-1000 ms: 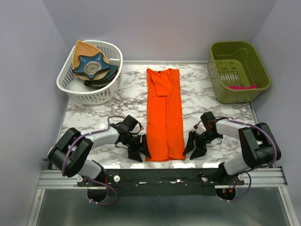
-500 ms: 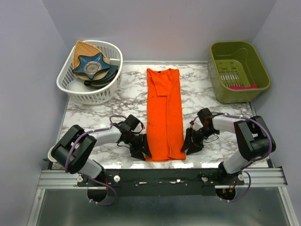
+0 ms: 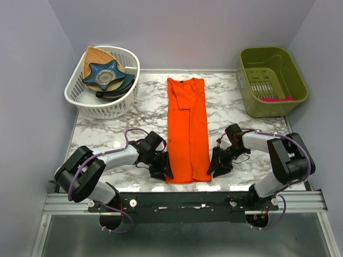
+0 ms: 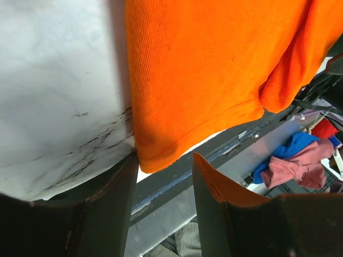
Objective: Roll the t-shirts
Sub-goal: Roll the T-shirt to the center of the board.
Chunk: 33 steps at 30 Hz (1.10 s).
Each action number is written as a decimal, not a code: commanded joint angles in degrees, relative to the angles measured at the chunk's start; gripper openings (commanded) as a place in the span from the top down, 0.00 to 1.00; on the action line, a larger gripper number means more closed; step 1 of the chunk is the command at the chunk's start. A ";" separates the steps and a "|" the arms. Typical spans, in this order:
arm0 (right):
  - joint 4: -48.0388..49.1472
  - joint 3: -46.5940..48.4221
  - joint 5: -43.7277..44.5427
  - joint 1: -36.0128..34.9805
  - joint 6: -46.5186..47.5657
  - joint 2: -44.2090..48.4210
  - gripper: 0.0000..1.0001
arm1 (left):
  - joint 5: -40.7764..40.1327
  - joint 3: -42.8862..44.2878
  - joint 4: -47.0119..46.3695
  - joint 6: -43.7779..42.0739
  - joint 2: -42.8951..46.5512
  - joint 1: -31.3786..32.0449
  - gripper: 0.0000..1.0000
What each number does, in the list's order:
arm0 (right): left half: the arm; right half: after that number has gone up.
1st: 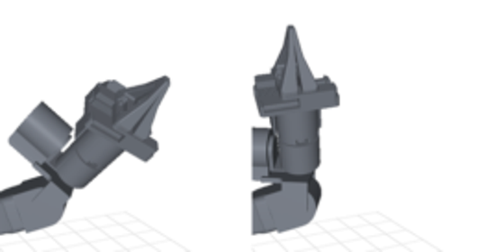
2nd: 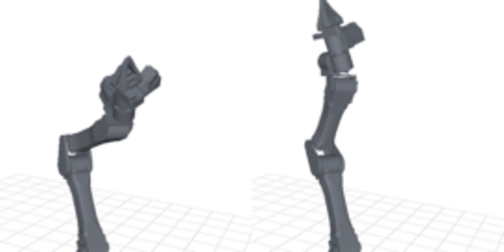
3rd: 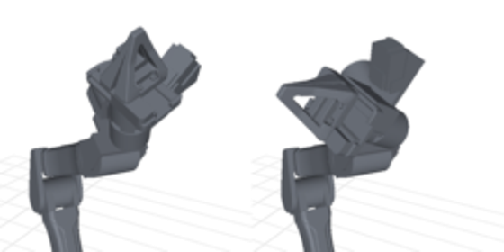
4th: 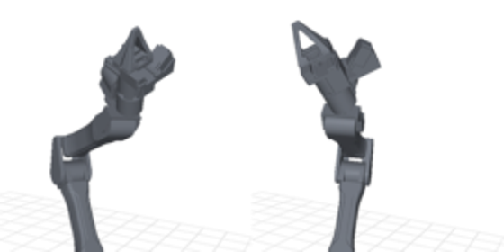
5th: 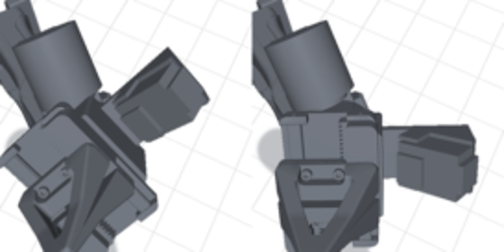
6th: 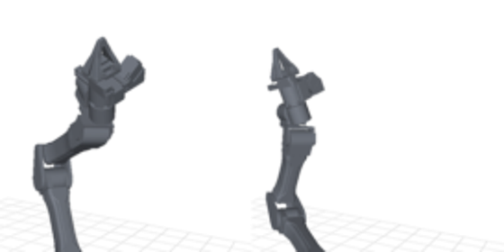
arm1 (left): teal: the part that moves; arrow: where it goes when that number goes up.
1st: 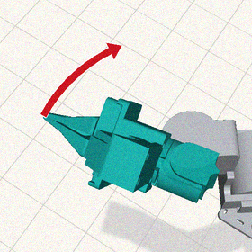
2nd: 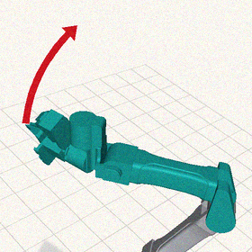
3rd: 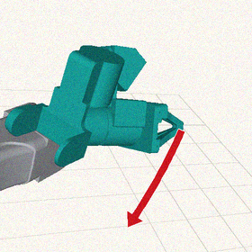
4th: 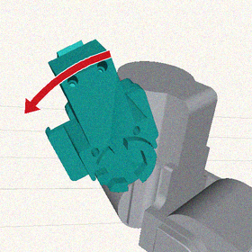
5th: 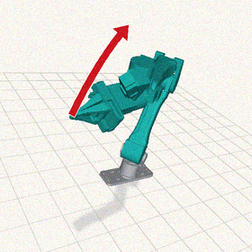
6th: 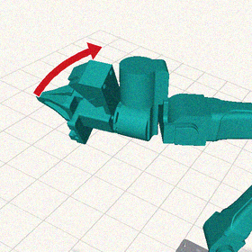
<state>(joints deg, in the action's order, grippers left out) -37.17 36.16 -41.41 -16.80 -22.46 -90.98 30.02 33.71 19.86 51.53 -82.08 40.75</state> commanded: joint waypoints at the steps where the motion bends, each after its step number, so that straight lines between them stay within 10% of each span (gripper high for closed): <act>1: -5.11 -3.47 4.94 -1.48 -1.98 -1.57 0.48 | -8.23 -2.51 2.03 -1.78 -0.27 0.73 0.48; 10: -0.98 -4.52 2.39 -4.73 -4.79 -3.15 0.53 | -8.58 -2.25 1.15 -2.75 0.61 0.73 0.64; 18: -3.16 -4.26 3.61 -5.70 -3.91 0.87 0.90 | -8.14 -1.11 0.09 -4.85 2.01 -0.23 1.00; 33: -5.72 1.98 1.24 -3.25 -0.57 12.05 0.98 | -3.40 2.59 -3.77 -10.75 8.34 -2.43 1.00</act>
<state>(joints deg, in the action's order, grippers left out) -40.29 37.04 -39.72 -21.19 -24.32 -81.12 24.84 35.33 18.35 42.94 -75.37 39.24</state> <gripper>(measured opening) 0.025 0.010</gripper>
